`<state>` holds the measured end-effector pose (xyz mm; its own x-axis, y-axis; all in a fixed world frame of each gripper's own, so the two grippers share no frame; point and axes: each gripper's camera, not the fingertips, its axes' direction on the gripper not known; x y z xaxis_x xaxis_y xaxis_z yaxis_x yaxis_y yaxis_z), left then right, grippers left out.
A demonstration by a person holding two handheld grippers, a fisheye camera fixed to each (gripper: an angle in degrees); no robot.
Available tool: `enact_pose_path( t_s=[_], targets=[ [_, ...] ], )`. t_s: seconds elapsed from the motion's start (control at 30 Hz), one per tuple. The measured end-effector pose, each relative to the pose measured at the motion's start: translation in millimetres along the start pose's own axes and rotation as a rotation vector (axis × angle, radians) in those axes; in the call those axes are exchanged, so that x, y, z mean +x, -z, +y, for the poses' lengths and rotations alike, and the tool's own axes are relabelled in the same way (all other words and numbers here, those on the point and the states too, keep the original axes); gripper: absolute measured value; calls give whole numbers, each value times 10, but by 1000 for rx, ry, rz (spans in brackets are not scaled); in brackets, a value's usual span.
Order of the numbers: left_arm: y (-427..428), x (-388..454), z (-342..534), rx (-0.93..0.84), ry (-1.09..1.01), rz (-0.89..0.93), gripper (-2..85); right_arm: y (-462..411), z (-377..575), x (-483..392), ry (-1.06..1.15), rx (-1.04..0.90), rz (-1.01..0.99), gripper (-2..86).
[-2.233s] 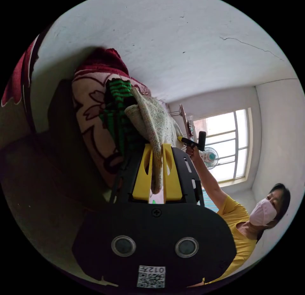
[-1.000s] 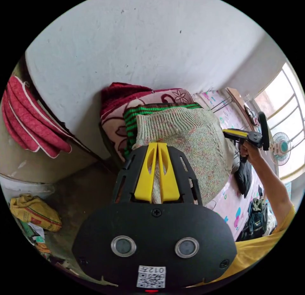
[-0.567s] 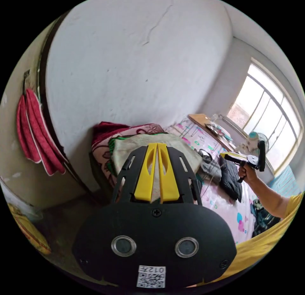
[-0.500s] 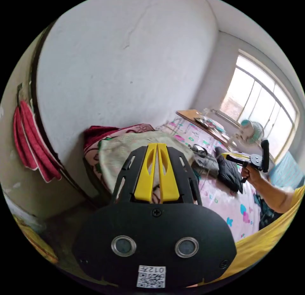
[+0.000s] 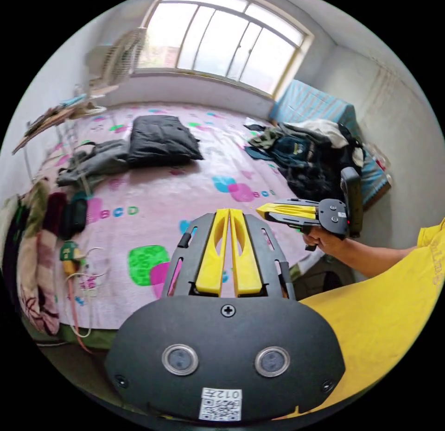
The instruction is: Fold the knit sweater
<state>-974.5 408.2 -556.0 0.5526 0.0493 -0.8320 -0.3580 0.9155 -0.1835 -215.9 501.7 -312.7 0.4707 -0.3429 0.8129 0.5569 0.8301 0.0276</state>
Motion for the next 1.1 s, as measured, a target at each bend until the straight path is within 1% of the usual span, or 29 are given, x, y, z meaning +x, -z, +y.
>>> enact_pose_path(
  t_s=[0.07,0.13,0.2,0.23,0.3,0.33,0.53,0.6,0.63,0.73,0.8,0.83,0.9,0.93,1.0,1.03,1.1],
  targets=[
    [-418,444,-173,-44,-33,43,2,427,188,253,-39,-14,30,1],
    [-918,971,-400,-95,-74,129,2,850,320,492,-90,-25,62,1],
    [-1256,1300,-570,-141,-88,196,2,1414,411,793,-179,-22,65,1],
    [-1452,1505,-681,-162,-112,228,2,1551,423,859,-201,-16,65,1],
    [-1728,1785,-848,-195,-161,246,2,2052,439,1094,-283,9,61,2],
    [-1908,1945,-958,-216,-192,254,2,2167,437,1148,-304,14,57,2],
    [-2843,2507,-1535,-283,-333,374,1,3360,401,1601,-567,67,88,3],
    [-3140,2626,-1712,-313,-347,417,2,3886,366,1806,-659,110,111,4],
    [-3325,2705,-1823,-330,-355,438,2,4007,346,1875,-674,115,114,5],
    [-3719,2920,-2077,-352,-361,432,3,4631,204,2345,-726,151,124,9],
    [-3897,3058,-2212,-339,-353,421,3,5149,74,2854,-768,198,158,13],
    [-4019,3149,-2292,-328,-340,411,3,5273,38,2994,-772,209,167,15],
    [-4235,3285,-2398,-324,-311,380,2,5724,-113,3578,-782,243,198,20],
    [-4394,3374,-2466,-328,-280,353,2,5826,-151,3729,-786,249,204,21],
    [-4627,3512,-2572,-331,-214,331,2,6175,-310,4335,-791,245,212,27],
    [-4769,3625,-2653,-327,-174,333,3,6251,-351,4482,-791,241,213,29],
    [-4959,3839,-2801,-315,-150,338,3,6497,-513,5045,-798,201,212,44]
  ],
)
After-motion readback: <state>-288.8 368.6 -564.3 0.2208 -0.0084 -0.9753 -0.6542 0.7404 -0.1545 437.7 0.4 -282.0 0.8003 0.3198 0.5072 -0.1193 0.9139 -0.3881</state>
